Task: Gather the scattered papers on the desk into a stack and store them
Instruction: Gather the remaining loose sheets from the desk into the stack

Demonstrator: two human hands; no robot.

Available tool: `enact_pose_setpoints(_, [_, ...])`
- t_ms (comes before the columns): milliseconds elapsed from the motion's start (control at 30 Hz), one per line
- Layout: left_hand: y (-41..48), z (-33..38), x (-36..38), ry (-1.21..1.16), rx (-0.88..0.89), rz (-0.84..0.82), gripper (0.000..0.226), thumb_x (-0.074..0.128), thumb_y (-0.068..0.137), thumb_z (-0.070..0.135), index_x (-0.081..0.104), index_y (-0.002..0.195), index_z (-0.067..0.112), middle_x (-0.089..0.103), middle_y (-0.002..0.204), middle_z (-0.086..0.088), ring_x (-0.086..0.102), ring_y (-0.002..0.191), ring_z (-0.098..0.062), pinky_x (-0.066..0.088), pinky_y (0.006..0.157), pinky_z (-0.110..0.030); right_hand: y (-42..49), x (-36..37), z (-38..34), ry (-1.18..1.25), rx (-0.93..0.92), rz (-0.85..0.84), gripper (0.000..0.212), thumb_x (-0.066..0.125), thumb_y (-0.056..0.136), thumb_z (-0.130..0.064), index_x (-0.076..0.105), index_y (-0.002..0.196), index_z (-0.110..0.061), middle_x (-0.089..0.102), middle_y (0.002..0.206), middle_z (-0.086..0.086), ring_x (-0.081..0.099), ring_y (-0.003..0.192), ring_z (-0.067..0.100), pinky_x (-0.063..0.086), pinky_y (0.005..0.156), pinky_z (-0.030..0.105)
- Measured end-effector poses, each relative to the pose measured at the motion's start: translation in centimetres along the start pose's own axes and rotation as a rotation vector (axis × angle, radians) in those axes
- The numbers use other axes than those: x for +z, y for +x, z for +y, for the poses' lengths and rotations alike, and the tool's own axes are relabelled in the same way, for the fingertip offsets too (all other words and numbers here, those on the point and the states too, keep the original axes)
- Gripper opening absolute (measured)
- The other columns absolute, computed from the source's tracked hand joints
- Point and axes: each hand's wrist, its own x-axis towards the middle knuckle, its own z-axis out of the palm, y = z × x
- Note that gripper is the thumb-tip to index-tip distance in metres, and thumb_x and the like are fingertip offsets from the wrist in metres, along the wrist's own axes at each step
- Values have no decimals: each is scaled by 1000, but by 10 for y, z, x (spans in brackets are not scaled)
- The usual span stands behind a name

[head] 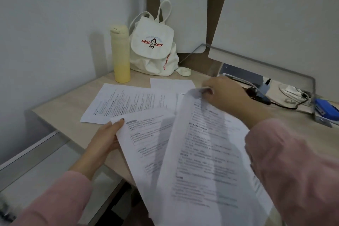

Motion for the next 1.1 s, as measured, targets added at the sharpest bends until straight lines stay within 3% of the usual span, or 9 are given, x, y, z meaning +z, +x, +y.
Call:
enact_pose_setpoints(233, [-11, -4, 29, -195, 77, -245, 39, 50, 86, 46, 56, 123, 34, 68, 119, 8, 63, 109, -10, 48, 92, -34, 37, 75, -71, -2, -324, 115, 27, 43, 89, -8, 62, 109, -9, 60, 106, 9, 47, 102, 25, 31, 80, 28])
enact_pose_setpoints(367, [-5, -18, 31, 13, 43, -148, 42, 66, 80, 27, 59, 121, 20, 71, 109, -4, 68, 98, -20, 54, 88, -38, 38, 109, -92, 222, -318, 91, 28, 44, 90, -6, 60, 113, -8, 60, 111, 11, 48, 107, 26, 34, 84, 28])
enact_pose_setpoints(467, [0, -30, 30, 67, 59, -90, 32, 55, 89, 5, 56, 118, 21, 68, 105, 2, 67, 91, -11, 55, 73, -24, 31, 119, -84, 510, -144, 39, 40, 51, 91, -14, 48, 131, -17, 50, 133, 4, 44, 120, 19, 30, 92, 18])
enact_pose_setpoints(567, [3, -34, 29, 106, 90, -39, 34, 50, 92, 3, 55, 110, 31, 64, 106, 9, 61, 98, -8, 48, 77, -24, 22, 117, -43, 632, 213, -15, 50, 55, 90, -16, 39, 138, -19, 42, 142, 6, 42, 126, 20, 29, 100, 24])
enact_pose_setpoints(700, [4, -37, 34, 174, 144, -8, 38, 48, 93, 4, 53, 115, 35, 59, 105, 18, 56, 96, 1, 43, 77, -17, -8, 103, 28, 854, 734, -70, 49, 56, 89, -13, 42, 135, -14, 43, 141, 13, 51, 93, 20, 35, 83, 30])
enact_pose_setpoints(767, [4, -38, 36, 199, 149, 20, 39, 47, 94, 5, 52, 126, 25, 58, 108, 13, 55, 97, -4, 42, 78, -17, -25, 97, 58, 912, 885, -22, 48, 56, 87, -9, 44, 134, -11, 47, 135, 16, 45, 95, 22, 33, 81, 33])
enact_pose_setpoints(933, [3, -37, 42, 261, 143, 75, 37, 47, 95, 8, 51, 131, 16, 58, 112, 4, 54, 100, -12, 42, 82, -23, -54, 95, 93, 1021, 1038, -8, 35, 54, 86, -1, 51, 121, -4, 52, 105, 16, 48, 90, 26, 47, 87, 39])
enact_pose_setpoints(1033, [1, -37, 43, 273, 129, 84, 35, 47, 95, 9, 53, 129, 17, 59, 114, 3, 55, 101, -14, 41, 85, -26, -58, 94, 93, 1152, 1060, -53, 9, 54, 85, 0, 52, 83, -9, 48, 77, 11, 46, 63, 23, 47, 56, 30])
enact_pose_setpoints(1100, [-2, -37, 43, 265, 124, 84, 35, 47, 95, 10, 53, 128, 17, 60, 115, 3, 56, 103, -15, 42, 87, -28, -61, 96, 90, 1192, 990, -135, 3, 56, 87, -4, 54, 88, -5, 54, 80, 14, 52, 65, 25, 43, 58, 28])
